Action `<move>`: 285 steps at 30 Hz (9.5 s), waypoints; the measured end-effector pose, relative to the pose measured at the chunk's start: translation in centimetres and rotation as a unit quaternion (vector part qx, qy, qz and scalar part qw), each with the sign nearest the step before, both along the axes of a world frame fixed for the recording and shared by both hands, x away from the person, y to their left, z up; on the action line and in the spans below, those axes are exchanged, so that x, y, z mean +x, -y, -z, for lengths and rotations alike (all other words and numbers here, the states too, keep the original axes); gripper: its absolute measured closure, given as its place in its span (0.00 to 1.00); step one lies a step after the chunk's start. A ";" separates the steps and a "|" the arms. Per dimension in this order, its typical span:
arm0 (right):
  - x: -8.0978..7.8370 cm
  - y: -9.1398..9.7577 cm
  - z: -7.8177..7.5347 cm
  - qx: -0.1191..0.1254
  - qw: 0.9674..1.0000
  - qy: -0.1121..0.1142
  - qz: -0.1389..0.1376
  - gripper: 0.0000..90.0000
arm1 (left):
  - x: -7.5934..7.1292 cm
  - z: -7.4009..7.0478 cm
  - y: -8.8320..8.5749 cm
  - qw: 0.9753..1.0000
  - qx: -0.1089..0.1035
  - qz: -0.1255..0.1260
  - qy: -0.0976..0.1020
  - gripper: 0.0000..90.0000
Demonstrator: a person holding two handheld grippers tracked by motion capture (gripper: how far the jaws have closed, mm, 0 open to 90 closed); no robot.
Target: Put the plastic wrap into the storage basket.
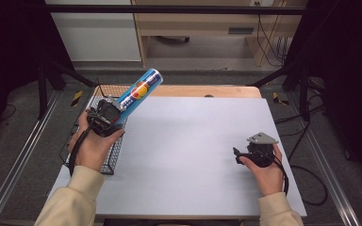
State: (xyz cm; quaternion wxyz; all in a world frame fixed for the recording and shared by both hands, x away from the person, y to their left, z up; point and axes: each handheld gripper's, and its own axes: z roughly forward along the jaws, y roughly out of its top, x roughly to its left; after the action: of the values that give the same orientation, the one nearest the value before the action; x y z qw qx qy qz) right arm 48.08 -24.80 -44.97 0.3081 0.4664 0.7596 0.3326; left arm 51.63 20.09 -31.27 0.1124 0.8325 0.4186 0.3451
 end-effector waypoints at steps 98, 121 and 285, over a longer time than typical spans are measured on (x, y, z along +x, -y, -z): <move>0.1 -1.0 -0.2 0.000 1.000 -0.014 -0.021 0.18 | -0.1 5.9 -6.8 0.975 -0.005 -0.173 -0.141 0.35; 0.1 -1.2 -0.1 0.002 1.000 -0.020 -0.023 0.18 | 0.6 6.7 -6.7 0.966 0.016 -0.166 -0.199 0.35; -5.6 2.2 0.9 0.060 0.998 -0.014 0.009 0.06 | -3.7 15.4 5.5 0.929 -0.256 0.262 -0.058 0.04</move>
State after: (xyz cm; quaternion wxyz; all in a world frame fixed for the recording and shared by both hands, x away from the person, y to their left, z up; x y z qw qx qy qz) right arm 42.48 -27.01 -45.90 0.2718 0.4955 0.7381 0.3686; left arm 47.90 14.55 -46.70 0.3834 0.8740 0.2658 0.1362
